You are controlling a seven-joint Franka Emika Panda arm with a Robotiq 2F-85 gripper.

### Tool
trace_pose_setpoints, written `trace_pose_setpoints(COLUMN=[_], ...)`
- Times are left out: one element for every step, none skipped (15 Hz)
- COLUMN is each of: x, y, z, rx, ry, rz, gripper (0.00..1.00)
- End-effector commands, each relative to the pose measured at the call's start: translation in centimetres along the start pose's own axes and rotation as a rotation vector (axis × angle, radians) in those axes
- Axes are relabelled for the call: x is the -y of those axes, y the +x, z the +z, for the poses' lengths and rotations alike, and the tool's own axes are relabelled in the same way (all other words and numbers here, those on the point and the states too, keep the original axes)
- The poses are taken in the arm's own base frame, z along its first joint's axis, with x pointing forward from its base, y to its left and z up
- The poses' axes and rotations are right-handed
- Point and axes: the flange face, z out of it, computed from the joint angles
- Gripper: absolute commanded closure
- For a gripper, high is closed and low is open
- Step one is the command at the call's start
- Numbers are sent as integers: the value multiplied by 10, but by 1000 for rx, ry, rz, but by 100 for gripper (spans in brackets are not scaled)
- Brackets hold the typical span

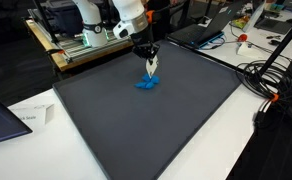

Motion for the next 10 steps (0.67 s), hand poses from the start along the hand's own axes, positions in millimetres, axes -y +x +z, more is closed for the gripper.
trace_pose_setpoints(x=[3, 7, 10, 13, 16, 18, 21, 23, 25, 26], y=[-3, -6, -7, -10, -12, -14, -14, -14, -14, -14], z=[-3, -8, -11, -13, -14, -14, -13, -12, -10, -10], rx=[-1, -1, 2, 9, 10, 8, -2, -16, -35, -50], ry=[11, 40, 60, 77, 92, 109, 125, 141, 158, 174], rz=[-1, -4, 1, 3, 4, 11, 29, 49, 59, 62], gripper=[99, 99, 99, 99, 99, 99, 99, 99, 99, 99])
